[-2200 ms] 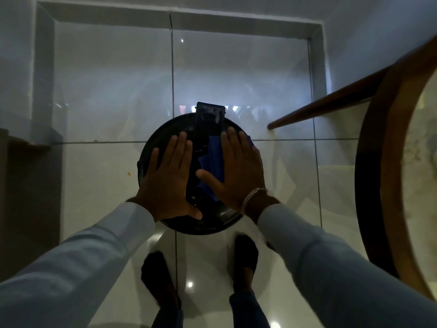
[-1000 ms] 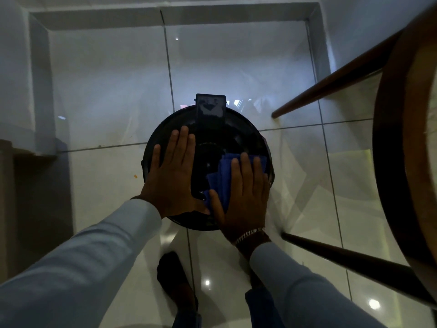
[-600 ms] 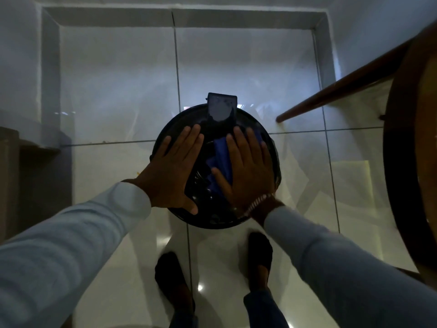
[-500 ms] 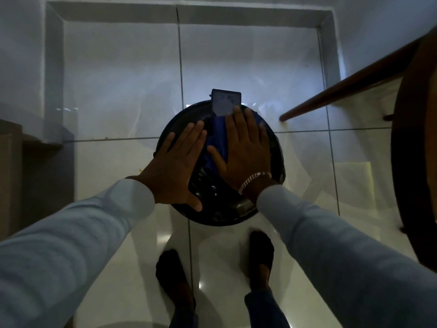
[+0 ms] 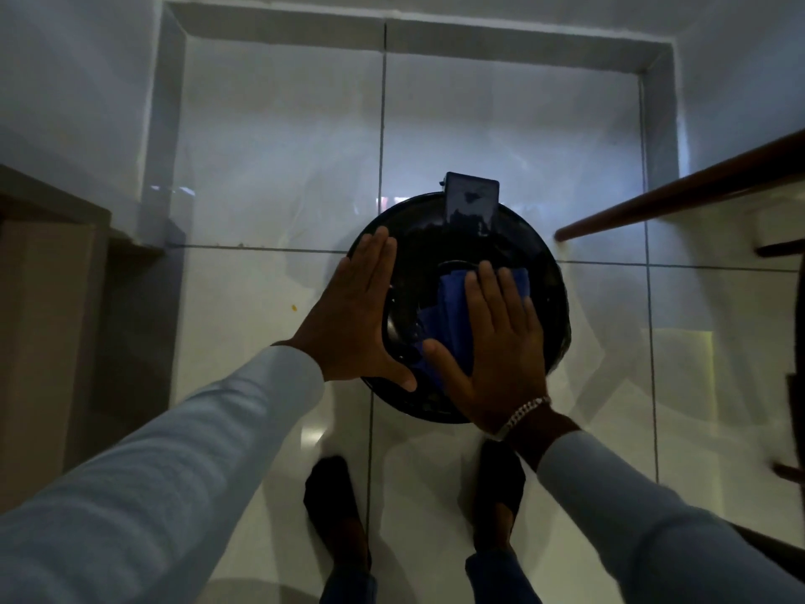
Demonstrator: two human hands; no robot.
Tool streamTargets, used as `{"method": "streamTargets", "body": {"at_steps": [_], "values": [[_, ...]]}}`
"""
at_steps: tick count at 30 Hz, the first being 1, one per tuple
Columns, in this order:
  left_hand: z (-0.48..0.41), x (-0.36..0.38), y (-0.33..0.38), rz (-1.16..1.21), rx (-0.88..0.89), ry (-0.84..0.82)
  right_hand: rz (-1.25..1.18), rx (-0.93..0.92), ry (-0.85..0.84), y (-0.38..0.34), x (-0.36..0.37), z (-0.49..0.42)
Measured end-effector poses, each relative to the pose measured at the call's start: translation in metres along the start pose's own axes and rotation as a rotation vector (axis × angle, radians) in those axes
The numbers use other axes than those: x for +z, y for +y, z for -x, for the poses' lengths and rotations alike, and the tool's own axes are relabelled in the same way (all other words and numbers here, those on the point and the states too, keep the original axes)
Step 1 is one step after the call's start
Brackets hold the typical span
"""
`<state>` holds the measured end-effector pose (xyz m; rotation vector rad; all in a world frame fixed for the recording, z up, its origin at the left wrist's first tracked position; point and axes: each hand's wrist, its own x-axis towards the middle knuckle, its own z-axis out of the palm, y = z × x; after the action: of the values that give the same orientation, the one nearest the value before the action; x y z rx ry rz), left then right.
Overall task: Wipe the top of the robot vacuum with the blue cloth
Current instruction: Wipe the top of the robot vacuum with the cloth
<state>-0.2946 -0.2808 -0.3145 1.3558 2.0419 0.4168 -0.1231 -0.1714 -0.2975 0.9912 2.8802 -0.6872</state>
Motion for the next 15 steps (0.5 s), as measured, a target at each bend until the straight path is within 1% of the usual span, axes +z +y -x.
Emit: {"method": "streamTargets", "body": {"at_steps": [3,4,5,7,10,12,13,15], "values": [[0.000,0.001,0.004,0.013,0.021,0.013,-0.442,0.018,0.056,0.010,-0.027,-0.005],[0.002,0.001,0.008,0.019,0.015,0.012,-0.515,0.026,0.093,0.018,-0.036,-0.009],[0.004,0.002,0.012,0.031,-0.002,0.011,-0.510,0.022,0.116,0.025,-0.045,-0.015],[0.007,0.002,0.028,0.102,-0.034,0.042,-0.383,-0.006,0.093,0.038,-0.058,-0.030],[0.008,0.008,0.074,0.280,0.017,0.213,-0.134,-0.149,-0.010,0.041,-0.063,-0.062],[0.003,0.023,0.107,0.338,0.024,0.328,-0.023,-0.255,-0.087,0.038,-0.061,-0.087],[-0.002,0.033,0.120,0.332,-0.009,0.359,0.008,-0.287,-0.126,0.036,-0.059,-0.100],[-0.012,0.054,0.135,0.259,-0.145,0.372,0.046,-0.299,-0.222,0.033,-0.053,-0.120]]}}
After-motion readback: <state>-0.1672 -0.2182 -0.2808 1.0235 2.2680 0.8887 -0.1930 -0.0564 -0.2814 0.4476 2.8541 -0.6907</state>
